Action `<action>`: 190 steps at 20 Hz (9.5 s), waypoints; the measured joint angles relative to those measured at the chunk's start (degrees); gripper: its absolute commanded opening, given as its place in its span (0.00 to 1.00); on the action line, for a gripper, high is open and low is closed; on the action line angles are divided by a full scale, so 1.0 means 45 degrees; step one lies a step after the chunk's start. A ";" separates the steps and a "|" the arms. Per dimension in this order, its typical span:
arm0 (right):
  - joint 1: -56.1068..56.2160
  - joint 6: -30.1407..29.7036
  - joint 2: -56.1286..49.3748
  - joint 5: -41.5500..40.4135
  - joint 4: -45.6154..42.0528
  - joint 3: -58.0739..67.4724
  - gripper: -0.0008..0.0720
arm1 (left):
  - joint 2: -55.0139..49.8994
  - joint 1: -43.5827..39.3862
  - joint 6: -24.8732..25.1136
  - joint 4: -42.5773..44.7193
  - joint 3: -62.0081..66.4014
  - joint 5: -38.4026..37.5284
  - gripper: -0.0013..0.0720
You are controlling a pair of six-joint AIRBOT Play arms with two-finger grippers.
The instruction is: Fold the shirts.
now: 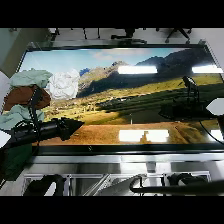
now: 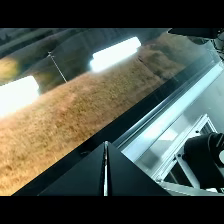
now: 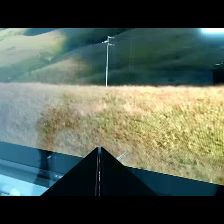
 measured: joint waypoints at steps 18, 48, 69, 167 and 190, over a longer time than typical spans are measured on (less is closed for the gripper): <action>0.0000 0.0005 -0.0005 -0.0019 0.0000 0.0000 0.04 | -0.0005 -0.0005 -0.0097 -0.0053 0.0000 0.0680 0.03; -0.0005 0.0248 -0.2016 -0.2875 0.0010 -0.0005 0.42 | -1.7932 0.4303 -0.2569 0.4274 1.2371 0.3609 0.03; -0.1263 -0.0257 -0.0078 -0.0695 -0.0039 0.0534 0.43 | -1.1701 -0.4357 -0.2249 0.1802 1.0627 -0.0107 0.98; -0.4711 -0.7023 -0.6853 -0.1098 0.2909 -0.1195 0.52 | -1.5237 0.2924 -0.1671 0.4935 0.6834 -0.3235 0.07; -0.6139 -0.9578 -0.1423 0.0651 1.0486 0.6115 0.04 | -0.7461 0.4192 -0.2084 -0.1205 1.3308 -0.4405 0.03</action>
